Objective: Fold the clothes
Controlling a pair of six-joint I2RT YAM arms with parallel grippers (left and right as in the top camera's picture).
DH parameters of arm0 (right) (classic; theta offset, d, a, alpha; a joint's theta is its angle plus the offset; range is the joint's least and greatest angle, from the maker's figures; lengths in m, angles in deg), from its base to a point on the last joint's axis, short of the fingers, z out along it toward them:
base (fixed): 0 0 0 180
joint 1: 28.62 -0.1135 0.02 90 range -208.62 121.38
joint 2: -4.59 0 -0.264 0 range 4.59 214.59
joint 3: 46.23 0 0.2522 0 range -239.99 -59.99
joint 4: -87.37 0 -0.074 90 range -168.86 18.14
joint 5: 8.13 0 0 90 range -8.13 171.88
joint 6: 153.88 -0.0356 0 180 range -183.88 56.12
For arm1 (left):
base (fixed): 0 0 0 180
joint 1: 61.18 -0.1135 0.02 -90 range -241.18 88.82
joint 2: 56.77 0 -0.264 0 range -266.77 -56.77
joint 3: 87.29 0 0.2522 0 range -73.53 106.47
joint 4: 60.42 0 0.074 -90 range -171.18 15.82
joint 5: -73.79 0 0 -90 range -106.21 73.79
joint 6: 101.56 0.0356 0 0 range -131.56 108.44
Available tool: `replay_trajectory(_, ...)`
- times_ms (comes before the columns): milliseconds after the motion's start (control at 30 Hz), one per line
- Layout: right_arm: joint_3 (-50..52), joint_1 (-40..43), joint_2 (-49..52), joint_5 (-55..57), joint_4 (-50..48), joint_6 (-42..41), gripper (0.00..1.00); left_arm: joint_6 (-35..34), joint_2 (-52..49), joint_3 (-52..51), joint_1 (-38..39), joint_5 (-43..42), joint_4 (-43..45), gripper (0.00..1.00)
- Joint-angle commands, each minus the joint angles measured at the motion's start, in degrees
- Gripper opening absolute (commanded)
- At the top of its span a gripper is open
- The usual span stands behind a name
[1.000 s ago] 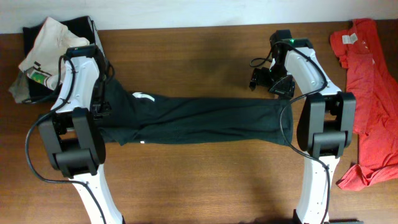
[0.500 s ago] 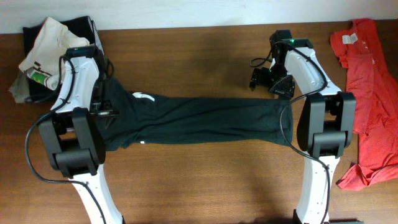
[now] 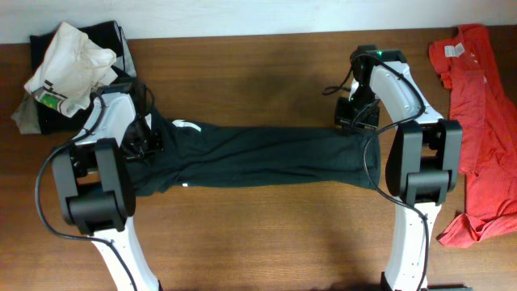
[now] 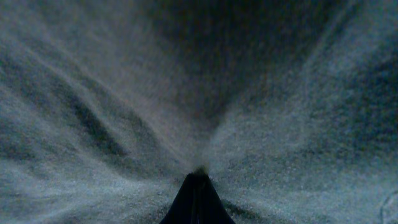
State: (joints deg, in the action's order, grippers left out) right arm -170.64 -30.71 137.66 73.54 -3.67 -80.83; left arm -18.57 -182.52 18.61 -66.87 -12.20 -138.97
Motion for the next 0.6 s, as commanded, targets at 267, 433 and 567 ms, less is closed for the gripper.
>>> replay_trajectory(267, 12.76, 0.15, -0.57, 1.55, -4.39, 6.45, 0.04, 1.95, -0.24, -6.78, -6.99, -5.09, 4.63, 0.01)
replay_trajectory(433, 14.32, 2.62, -0.59, 6.73, -7.10, 2.45, 0.04, -1.16, -0.24, -6.75, -11.45, 4.31, 4.59, 0.01)
replay_trajectory(567, 12.37, 4.96, -0.61, 6.64, -8.63, 1.42, 0.04, -5.40, -0.22, -6.32, -13.84, 10.58, 4.61, 0.01)
